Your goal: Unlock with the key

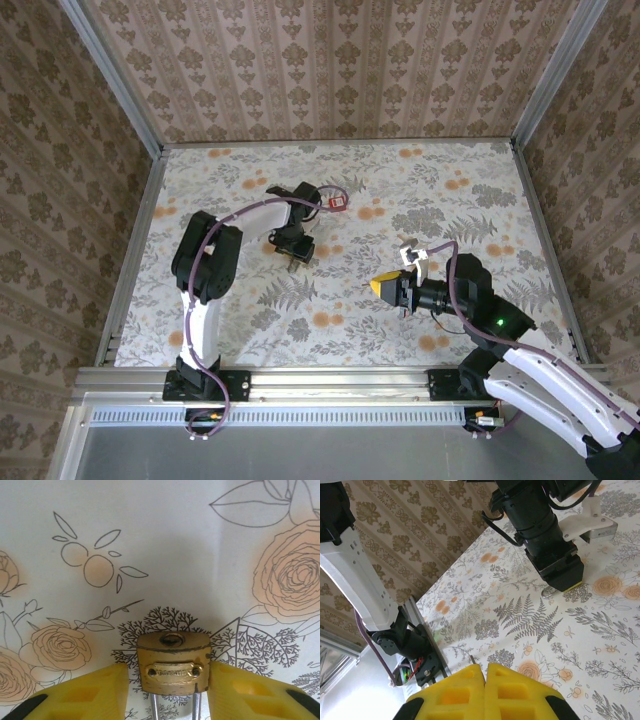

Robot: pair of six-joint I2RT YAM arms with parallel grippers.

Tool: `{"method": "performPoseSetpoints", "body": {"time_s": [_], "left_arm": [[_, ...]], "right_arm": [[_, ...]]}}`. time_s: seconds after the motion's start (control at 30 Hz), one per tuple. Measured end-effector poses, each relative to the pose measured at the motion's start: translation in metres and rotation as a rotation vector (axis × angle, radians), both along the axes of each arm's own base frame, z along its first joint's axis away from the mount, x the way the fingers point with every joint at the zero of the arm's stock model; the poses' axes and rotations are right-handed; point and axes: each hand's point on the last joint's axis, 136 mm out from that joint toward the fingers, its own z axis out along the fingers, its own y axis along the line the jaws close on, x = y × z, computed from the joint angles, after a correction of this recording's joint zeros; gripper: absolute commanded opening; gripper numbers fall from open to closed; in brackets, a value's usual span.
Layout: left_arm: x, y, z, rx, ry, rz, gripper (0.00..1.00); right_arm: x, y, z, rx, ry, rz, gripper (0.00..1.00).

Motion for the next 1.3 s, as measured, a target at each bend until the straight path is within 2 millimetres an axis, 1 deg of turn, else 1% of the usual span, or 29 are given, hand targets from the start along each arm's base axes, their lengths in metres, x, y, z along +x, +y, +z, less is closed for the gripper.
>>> {"method": "performPoseSetpoints", "body": {"time_s": [0.13, 0.33, 0.4, 0.83, 1.03, 1.17, 1.3], "left_arm": [[0.000, 0.000, 0.000, 0.001, -0.001, -0.020, 0.47], [-0.001, -0.002, -0.001, -0.008, 0.009, -0.038, 0.40], [-0.001, -0.004, 0.000, -0.018, 0.015, -0.043, 0.35], [-0.002, -0.005, 0.000, -0.037, 0.027, -0.049, 0.29], [-0.005, -0.006, 0.002, -0.044, 0.000, -0.082, 0.29], [-0.015, -0.006, 0.009, -0.058, -0.023, -0.114, 0.30], [-0.017, -0.011, 0.021, -0.086, -0.062, -0.144, 0.29]], "right_arm": [[0.000, 0.000, -0.001, -0.002, 0.003, 0.000, 0.00], [0.000, 0.000, -0.001, -0.002, 0.003, 0.000, 0.00], [0.000, 0.000, -0.001, -0.002, 0.003, 0.000, 0.00], [0.000, 0.000, -0.001, -0.003, 0.004, 0.000, 0.00], [0.002, 0.001, -0.004, -0.011, 0.015, 0.000, 0.00], [0.002, 0.002, -0.006, -0.015, 0.021, 0.000, 0.00], [0.003, 0.002, -0.010, -0.022, 0.031, 0.000, 0.00]]}}
